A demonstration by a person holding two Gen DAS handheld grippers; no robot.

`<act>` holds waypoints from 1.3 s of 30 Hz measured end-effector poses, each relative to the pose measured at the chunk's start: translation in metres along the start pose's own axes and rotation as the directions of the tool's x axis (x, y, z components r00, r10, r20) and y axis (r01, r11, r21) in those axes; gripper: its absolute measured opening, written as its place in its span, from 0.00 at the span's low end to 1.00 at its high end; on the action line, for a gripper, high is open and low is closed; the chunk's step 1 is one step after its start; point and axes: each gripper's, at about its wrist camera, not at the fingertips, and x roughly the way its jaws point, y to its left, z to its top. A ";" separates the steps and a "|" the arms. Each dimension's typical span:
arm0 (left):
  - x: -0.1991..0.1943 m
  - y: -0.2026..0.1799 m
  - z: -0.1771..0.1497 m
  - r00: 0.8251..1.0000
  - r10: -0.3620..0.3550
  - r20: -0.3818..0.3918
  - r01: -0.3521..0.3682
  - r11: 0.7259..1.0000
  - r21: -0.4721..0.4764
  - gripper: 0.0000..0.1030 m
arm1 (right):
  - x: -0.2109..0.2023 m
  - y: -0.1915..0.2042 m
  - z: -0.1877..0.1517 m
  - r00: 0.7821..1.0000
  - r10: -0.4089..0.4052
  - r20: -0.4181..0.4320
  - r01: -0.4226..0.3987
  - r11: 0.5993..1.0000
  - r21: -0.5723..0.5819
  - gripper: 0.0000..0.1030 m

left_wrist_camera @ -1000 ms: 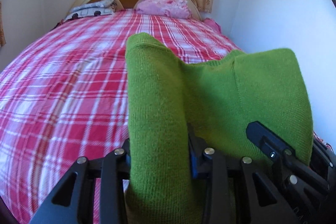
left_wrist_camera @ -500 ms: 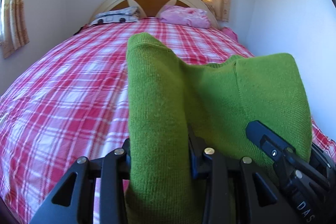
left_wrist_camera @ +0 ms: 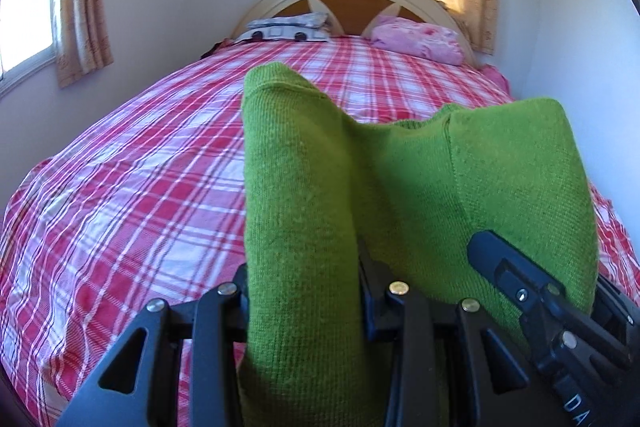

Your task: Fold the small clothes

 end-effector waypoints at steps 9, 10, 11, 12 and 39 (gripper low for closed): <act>0.015 0.031 0.003 0.997 0.074 0.016 -0.074 0.997 -0.018 0.36 | 0.035 0.020 -0.001 0.998 0.065 -0.009 -0.065 0.998 -0.019 0.29; 0.020 0.033 0.004 0.997 0.079 0.017 -0.079 0.997 -0.021 0.36 | 0.041 0.022 -0.001 0.998 0.069 -0.008 -0.069 0.997 -0.025 0.29; 0.023 0.036 0.004 0.996 0.082 0.018 -0.082 0.996 -0.024 0.36 | 0.047 0.023 -0.001 0.998 0.068 -0.008 -0.069 0.997 -0.033 0.29; 0.027 0.038 0.005 0.996 0.087 0.020 -0.087 0.996 -0.025 0.36 | 0.052 0.024 0.000 0.998 0.067 -0.008 -0.067 0.997 -0.040 0.29; 0.038 0.135 -0.035 0.991 -0.132 -0.030 0.116 0.942 -0.315 0.77 | 0.086 -0.043 -0.011 0.973 0.164 -0.165 -0.137 0.976 0.168 0.62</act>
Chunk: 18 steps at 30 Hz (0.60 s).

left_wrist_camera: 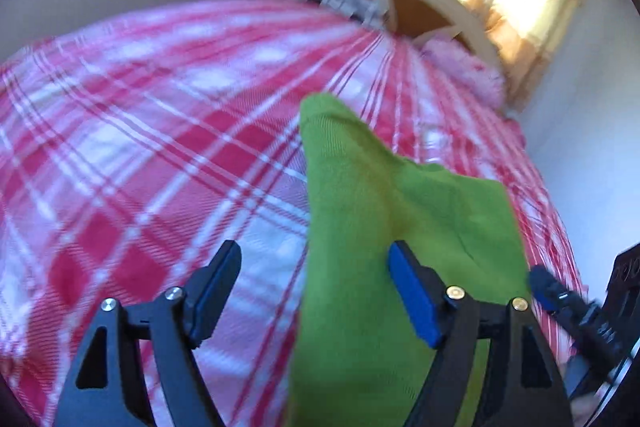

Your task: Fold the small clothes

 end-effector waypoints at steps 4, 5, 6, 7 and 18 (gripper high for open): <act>-0.024 0.005 -0.035 0.997 -0.077 -0.015 0.077 0.997 0.028 0.85 | -0.027 0.007 -0.036 1.000 0.025 0.003 -0.025 0.999 -0.040 0.76; -0.024 0.007 -0.039 0.996 -0.088 -0.021 0.088 0.996 0.018 0.85 | -0.025 0.009 -0.045 0.999 0.025 -0.023 -0.026 0.998 -0.049 0.76; -0.024 0.007 -0.047 0.995 -0.101 -0.027 0.101 0.995 0.001 0.85 | -0.021 0.012 -0.057 0.999 0.017 -0.050 -0.021 0.997 -0.070 0.76; -0.021 0.008 -0.056 0.991 -0.127 -0.044 0.126 0.992 -0.032 0.85 | -0.018 0.014 -0.062 0.998 0.013 -0.061 -0.018 0.997 -0.080 0.76; -0.022 -0.021 -0.058 0.988 -0.108 -0.111 0.108 0.994 -0.004 0.45 | -0.003 0.033 -0.073 0.987 0.063 -0.148 -0.058 0.998 0.033 0.26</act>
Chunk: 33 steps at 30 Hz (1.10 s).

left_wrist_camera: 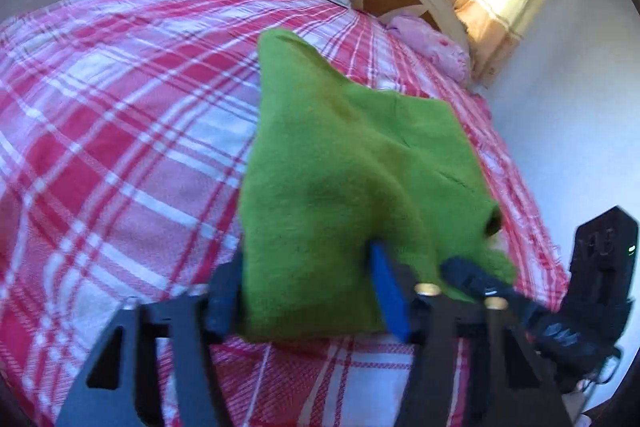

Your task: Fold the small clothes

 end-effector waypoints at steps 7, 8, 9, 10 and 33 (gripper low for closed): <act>-0.006 0.005 -0.007 0.998 0.040 -0.058 -0.039 0.999 0.021 0.44 | -0.011 -0.016 -0.016 0.999 0.039 -0.029 -0.035 0.990 0.140 0.24; -0.002 0.005 -0.010 0.996 0.067 -0.062 -0.066 0.997 0.029 0.47 | -0.008 -0.020 -0.022 0.999 0.034 -0.030 -0.030 0.989 0.144 0.25; 0.000 0.007 -0.016 0.995 0.088 -0.055 -0.087 0.996 0.028 0.53 | -0.010 -0.024 -0.029 0.998 0.060 -0.002 -0.059 0.984 0.166 0.25; -0.002 0.007 -0.019 0.994 0.095 -0.046 -0.094 0.995 0.020 0.57 | -0.012 -0.026 -0.030 0.998 0.067 0.002 -0.066 0.983 0.174 0.26; -0.128 -0.064 -0.066 0.885 0.324 0.335 -0.406 0.888 0.216 1.00 | -0.167 0.105 -0.092 0.801 -0.289 0.525 0.392 0.915 -0.094 0.79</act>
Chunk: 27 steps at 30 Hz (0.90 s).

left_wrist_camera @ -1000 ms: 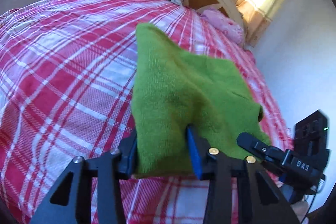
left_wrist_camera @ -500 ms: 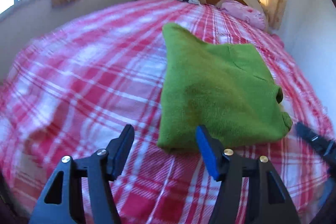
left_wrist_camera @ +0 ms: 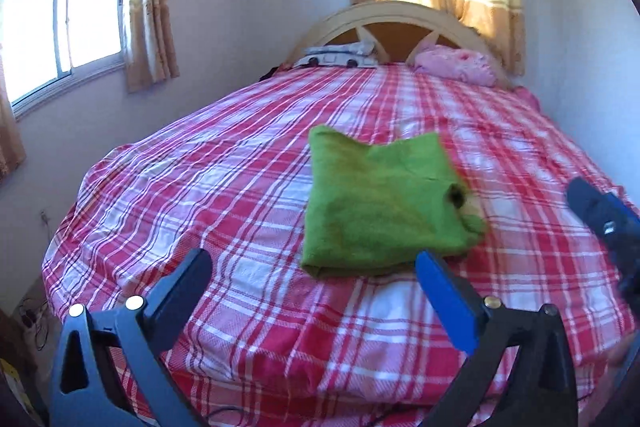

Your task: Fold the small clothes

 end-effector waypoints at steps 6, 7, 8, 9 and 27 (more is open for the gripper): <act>-0.015 -0.010 0.006 0.998 0.054 0.034 -0.055 0.998 0.030 1.00 | -0.033 0.009 0.008 0.996 -0.051 0.079 0.054 0.998 -0.030 0.79; -0.019 -0.011 0.007 0.998 0.050 0.040 -0.052 0.998 0.027 1.00 | -0.038 0.009 0.011 0.994 -0.061 0.095 0.064 0.997 -0.031 0.79; -0.022 -0.011 0.007 0.998 0.044 0.048 -0.045 0.999 0.023 1.00 | -0.041 0.009 0.014 0.992 -0.070 0.106 0.073 0.997 -0.031 0.79; -0.026 -0.012 0.007 0.998 0.038 0.055 -0.039 0.999 0.020 1.00 | -0.044 0.008 0.017 0.990 -0.079 0.113 0.083 0.996 -0.031 0.79; -0.045 -0.024 0.009 0.993 0.070 0.096 -0.074 0.997 0.037 1.00 | -0.059 0.003 0.019 0.983 -0.117 0.144 0.124 0.992 -0.036 0.80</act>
